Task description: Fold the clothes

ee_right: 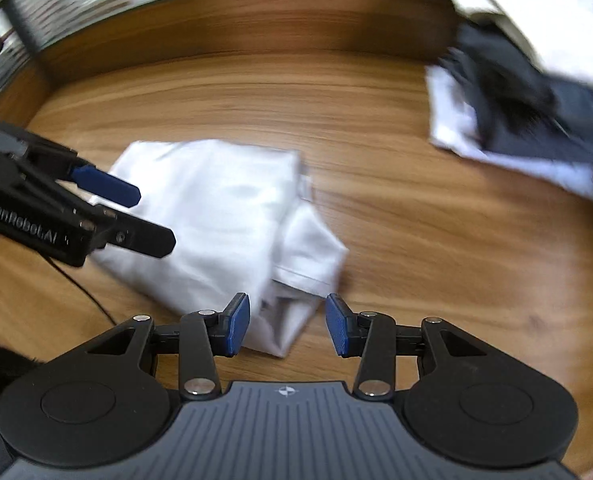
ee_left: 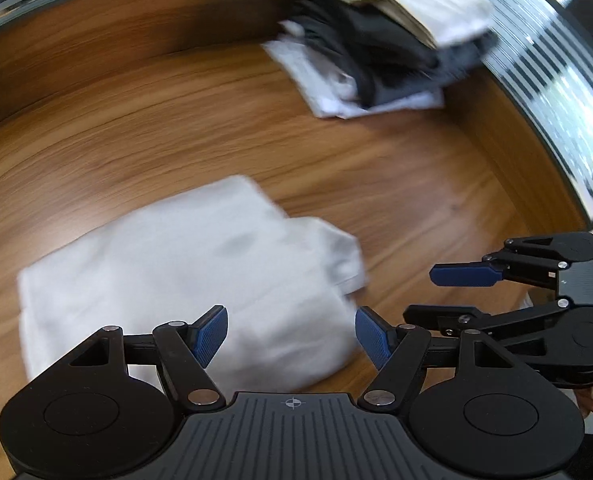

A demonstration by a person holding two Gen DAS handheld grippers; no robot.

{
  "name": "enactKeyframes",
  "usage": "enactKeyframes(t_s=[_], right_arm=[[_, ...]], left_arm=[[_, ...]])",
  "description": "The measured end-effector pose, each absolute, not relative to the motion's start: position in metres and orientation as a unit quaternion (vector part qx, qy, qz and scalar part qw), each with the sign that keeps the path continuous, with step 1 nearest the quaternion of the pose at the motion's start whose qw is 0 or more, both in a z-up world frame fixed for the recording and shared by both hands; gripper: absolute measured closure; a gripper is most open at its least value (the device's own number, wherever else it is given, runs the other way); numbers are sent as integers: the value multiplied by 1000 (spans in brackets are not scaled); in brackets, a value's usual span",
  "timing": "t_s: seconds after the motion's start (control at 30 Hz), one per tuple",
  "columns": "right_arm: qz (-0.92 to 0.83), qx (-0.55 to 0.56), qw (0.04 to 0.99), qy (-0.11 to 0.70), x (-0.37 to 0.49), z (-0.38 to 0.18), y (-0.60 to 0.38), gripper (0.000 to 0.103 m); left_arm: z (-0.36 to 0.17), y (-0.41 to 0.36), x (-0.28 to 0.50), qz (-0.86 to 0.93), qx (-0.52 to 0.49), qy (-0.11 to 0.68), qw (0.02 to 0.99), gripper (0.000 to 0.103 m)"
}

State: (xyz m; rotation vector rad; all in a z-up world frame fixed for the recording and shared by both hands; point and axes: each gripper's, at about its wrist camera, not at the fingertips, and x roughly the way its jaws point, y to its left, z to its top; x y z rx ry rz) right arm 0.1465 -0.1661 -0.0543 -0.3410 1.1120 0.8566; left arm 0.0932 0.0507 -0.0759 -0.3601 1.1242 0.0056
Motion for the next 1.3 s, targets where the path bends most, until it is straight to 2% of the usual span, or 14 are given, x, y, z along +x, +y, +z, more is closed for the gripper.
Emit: enactKeyframes(t_s=[0.3,0.4,0.67,0.7,0.73,0.77,0.8,0.93,1.17,1.3], right_arm=[[313,-102,775,540,161,-97,-220,55],[297,-91,777,548,161,-102,-233,55],[263,-71,779,564,160,-111,-261,55],[260,-69,779,566,160,-111,-264,55],[258,-68,780,567,160,-111,-266,55],[256,-66,780,568,160,-111,-268,55],[254,-65,780,568,161,-110,-270,55],[255,-66,778,570,160,-109,-273,55],[288,-87,771,561,162,-107,-248,55],[319,-111,767,545,161,-102,-221,55]], left_arm=[[-113,-19,125,-75,0,539,839,35],[-124,-36,132,-84,52,538,837,46],[-144,-56,147,-80,151,537,826,59],[-146,-57,148,-79,162,534,826,67],[-145,-58,149,-79,168,530,827,84],[-145,-59,150,-79,175,526,829,96],[-142,-57,151,-79,171,520,833,100],[-113,-30,163,-54,87,494,863,101],[-55,65,172,28,-91,451,887,101],[-23,114,148,90,-135,409,898,101]])
